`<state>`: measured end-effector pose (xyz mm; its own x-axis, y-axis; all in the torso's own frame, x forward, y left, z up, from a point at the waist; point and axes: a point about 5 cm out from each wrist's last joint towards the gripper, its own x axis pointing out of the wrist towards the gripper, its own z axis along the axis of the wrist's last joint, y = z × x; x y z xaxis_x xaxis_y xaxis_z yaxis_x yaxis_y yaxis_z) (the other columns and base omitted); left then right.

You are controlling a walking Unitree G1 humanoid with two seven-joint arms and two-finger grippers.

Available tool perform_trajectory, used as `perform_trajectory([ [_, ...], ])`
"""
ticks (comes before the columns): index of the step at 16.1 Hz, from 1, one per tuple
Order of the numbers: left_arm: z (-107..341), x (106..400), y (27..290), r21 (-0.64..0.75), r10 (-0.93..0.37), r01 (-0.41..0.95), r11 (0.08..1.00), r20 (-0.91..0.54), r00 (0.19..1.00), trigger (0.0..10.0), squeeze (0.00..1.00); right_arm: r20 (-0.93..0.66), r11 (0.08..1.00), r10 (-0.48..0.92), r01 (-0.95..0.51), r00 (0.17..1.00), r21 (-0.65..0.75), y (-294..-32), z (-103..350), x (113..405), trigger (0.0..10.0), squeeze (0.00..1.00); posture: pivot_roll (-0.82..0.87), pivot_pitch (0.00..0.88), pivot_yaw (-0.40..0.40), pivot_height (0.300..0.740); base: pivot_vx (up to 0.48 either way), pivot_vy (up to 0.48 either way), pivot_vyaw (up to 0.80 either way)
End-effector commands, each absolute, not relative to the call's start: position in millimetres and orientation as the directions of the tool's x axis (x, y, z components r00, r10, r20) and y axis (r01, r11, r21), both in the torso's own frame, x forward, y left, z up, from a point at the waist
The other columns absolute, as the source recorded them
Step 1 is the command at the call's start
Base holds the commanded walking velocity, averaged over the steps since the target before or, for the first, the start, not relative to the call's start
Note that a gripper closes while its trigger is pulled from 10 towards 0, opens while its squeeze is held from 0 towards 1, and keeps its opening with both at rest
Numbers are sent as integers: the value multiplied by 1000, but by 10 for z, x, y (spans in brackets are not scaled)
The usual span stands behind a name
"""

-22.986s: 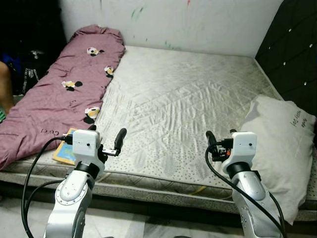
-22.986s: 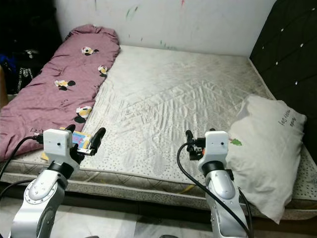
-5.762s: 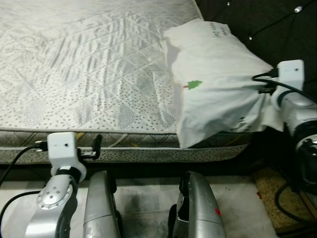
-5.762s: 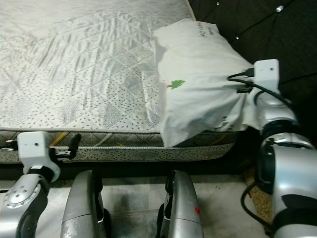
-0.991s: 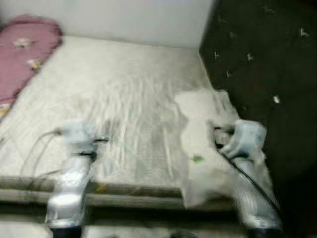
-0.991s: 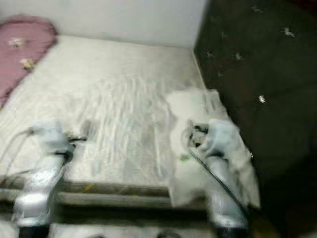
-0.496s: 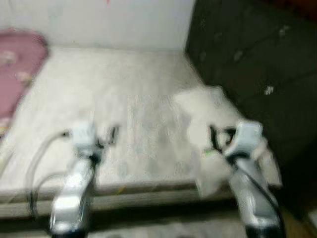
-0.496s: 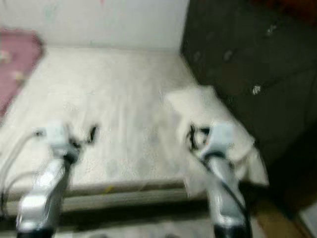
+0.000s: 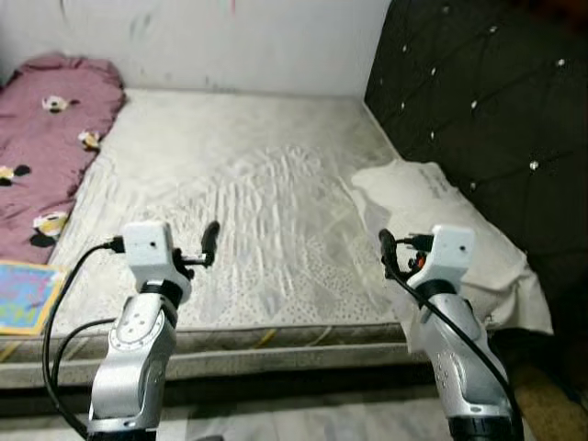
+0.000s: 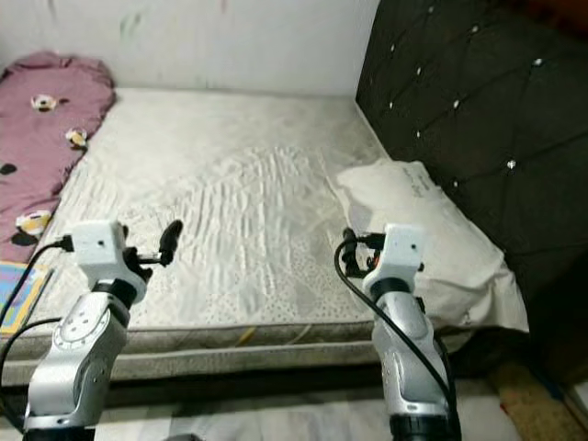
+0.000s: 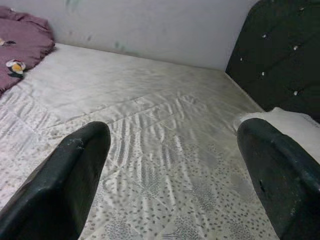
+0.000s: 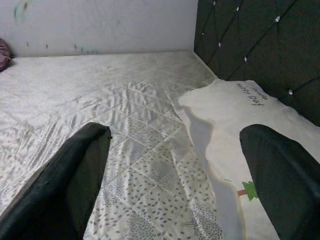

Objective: Clean up the room

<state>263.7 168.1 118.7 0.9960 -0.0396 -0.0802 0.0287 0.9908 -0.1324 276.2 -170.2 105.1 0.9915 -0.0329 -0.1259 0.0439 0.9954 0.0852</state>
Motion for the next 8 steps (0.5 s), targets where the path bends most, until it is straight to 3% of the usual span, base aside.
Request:
perform_trajectory([
  [1, 1237, 2636, 1677, -126, -49, 41, 991, -59, 997, 10000, 0, -113, 996, -39, 48, 993, 79, -1734, 1100, 2782, 10000, 0, -32, 0, -77, 740, 296, 0, 0],
  [8, 1235, 2636, 1681, -121, -54, 46, 992, -63, 997, 10000, 0, -115, 996, -31, 40, 993, 76, -1720, 1094, 2811, 10000, 0, -14, 0, -80, 740, 299, 0, 0],
])
